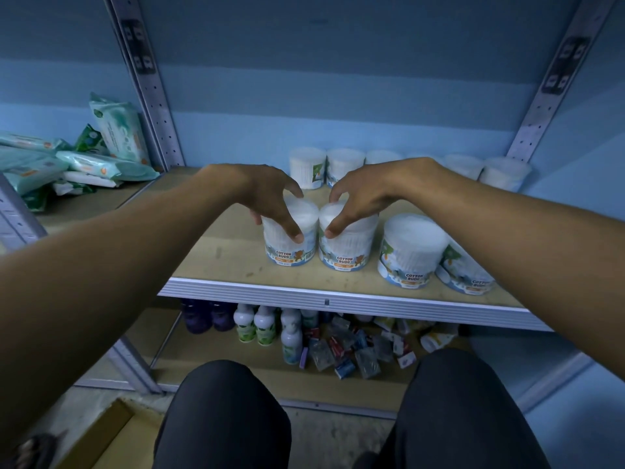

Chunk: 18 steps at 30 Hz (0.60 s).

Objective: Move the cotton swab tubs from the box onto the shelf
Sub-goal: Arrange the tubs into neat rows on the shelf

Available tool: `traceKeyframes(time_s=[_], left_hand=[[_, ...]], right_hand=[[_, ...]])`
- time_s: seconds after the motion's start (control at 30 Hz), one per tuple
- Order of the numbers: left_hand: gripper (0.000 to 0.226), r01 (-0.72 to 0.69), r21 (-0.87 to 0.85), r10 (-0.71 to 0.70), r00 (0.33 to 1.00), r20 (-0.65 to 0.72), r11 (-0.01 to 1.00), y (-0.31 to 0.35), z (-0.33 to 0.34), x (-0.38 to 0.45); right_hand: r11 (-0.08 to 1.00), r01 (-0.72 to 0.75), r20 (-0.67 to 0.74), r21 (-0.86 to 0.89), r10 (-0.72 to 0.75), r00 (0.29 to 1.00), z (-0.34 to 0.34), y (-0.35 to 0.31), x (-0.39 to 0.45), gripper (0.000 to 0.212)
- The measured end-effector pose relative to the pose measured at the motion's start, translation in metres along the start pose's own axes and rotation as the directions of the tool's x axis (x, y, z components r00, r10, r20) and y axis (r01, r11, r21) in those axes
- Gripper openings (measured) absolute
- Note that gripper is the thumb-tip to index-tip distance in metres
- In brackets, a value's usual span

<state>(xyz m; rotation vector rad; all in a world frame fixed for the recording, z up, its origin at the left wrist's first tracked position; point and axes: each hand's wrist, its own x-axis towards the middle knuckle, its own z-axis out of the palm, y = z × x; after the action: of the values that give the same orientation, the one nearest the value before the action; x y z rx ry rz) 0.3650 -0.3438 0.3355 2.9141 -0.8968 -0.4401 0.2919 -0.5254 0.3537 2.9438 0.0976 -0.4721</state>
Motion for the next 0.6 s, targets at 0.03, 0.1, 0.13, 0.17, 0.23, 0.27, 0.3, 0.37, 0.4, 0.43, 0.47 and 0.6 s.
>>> traceKeyframes(time_s=[0.03, 0.1, 0.13, 0.17, 0.23, 0.27, 0.3, 0.37, 0.4, 0.43, 0.47, 0.6], left_hand=[[0.099, -0.002, -0.004, 0.002, 1.0, 0.0, 1.0, 0.001, 0.001, -0.002], [0.1, -0.004, -0.008, 0.004, 1.0, -0.001, 1.0, 0.002, 0.002, -0.007], [0.1, -0.005, -0.007, 0.005, 1.0, -0.002, 1.0, 0.002, 0.003, -0.009], [0.101, -0.005, -0.008, 0.005, 1.0, -0.003, 1.0, 0.003, 0.004, -0.011], [0.101, -0.006, -0.019, 0.006, 1.0, -0.001, 1.0, 0.004, 0.005, -0.015], [0.102, -0.007, -0.023, 0.007, 1.0, 0.0, 1.0, 0.004, 0.005, -0.016], [0.102, -0.008, -0.025, 0.008, 1.0, 0.001, 1.0, 0.005, 0.005, -0.018], [0.101, -0.01, -0.023, 0.01, 1.0, -0.001, 1.0, 0.008, 0.006, -0.019], [0.101, -0.011, -0.024, 0.011, 1.0, -0.001, 1.0, 0.009, 0.006, -0.02], [0.101, -0.011, -0.027, 0.011, 1.0, 0.001, 1.0, 0.009, 0.006, -0.02], [0.101, -0.009, -0.03, 0.009, 1.0, 0.003, 1.0, 0.01, 0.006, -0.02], [0.102, -0.007, -0.029, 0.007, 1.0, -0.006, 1.0, 0.01, 0.006, -0.022]], right_hand=[[1.0, 0.009, 0.0, -0.017, -0.009, 1.0, 0.0, -0.002, -0.004, 0.088], [0.999, 0.021, 0.005, -0.033, -0.021, 1.0, -0.001, -0.005, -0.012, 0.087], [0.999, 0.025, 0.007, -0.04, -0.025, 1.0, -0.001, -0.007, -0.016, 0.086], [0.998, 0.03, 0.007, -0.046, -0.03, 1.0, -0.001, -0.008, -0.019, 0.086], [0.998, 0.037, 0.007, -0.048, -0.037, 0.999, -0.001, -0.01, -0.024, 0.083], [0.998, 0.04, 0.009, -0.044, -0.04, 0.999, -0.001, -0.01, -0.026, 0.083], [0.998, 0.043, 0.01, -0.042, -0.043, 0.999, -0.001, -0.01, -0.027, 0.082], [0.998, 0.048, 0.003, -0.042, -0.048, 0.999, 0.0, -0.009, -0.029, 0.082], [0.998, 0.048, -0.002, -0.039, -0.048, 0.999, 0.0, -0.008, -0.03, 0.082], [0.998, 0.048, -0.006, -0.035, -0.048, 0.999, 0.001, -0.008, -0.03, 0.082], [0.998, 0.048, -0.008, -0.031, -0.049, 0.999, 0.001, -0.007, -0.03, 0.082], [0.998, 0.049, -0.01, -0.034, -0.049, 0.999, 0.002, -0.007, -0.028, 0.083]])
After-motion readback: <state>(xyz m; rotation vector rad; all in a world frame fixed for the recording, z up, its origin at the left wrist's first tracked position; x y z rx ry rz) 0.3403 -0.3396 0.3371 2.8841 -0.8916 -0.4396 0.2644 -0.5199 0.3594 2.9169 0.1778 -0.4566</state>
